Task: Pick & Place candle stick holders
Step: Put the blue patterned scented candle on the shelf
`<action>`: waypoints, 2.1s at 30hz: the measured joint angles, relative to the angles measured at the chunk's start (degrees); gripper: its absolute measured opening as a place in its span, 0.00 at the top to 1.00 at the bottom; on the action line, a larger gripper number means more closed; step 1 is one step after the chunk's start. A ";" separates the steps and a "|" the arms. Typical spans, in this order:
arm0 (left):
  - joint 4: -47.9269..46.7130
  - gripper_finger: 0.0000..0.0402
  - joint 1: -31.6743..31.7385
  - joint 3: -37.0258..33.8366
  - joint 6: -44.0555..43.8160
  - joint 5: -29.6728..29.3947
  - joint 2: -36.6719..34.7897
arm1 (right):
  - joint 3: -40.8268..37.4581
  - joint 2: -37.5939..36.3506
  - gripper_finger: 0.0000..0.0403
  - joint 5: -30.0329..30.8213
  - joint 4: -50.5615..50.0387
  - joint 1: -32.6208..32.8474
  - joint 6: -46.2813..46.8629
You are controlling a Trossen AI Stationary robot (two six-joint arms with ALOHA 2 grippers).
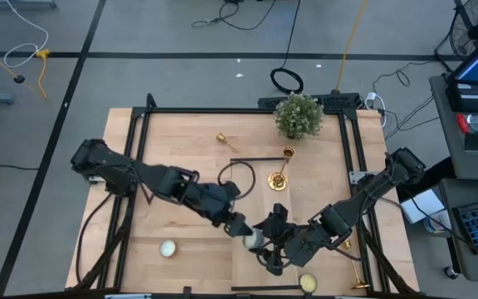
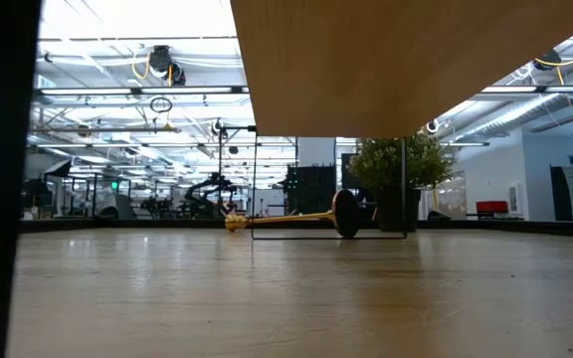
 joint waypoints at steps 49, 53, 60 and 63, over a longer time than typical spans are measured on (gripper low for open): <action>-2.10 0.08 -16.27 -0.04 -0.97 -26.50 -6.64 | -37.92 -7.48 0.28 27.77 62.30 23.06 -2.10; -2.10 0.08 -16.35 -0.04 -1.15 -26.57 -6.64 | -43.63 -7.54 0.28 25.25 79.33 22.99 -13.13; -4.66 0.08 -16.34 -0.07 3.15 -33.42 -6.64 | -43.76 -7.61 0.28 21.72 85.41 22.99 -27.01; -7.96 0.08 -16.31 -0.07 3.06 -37.91 -6.64 | -43.70 -7.61 0.28 19.52 83.48 22.99 -26.40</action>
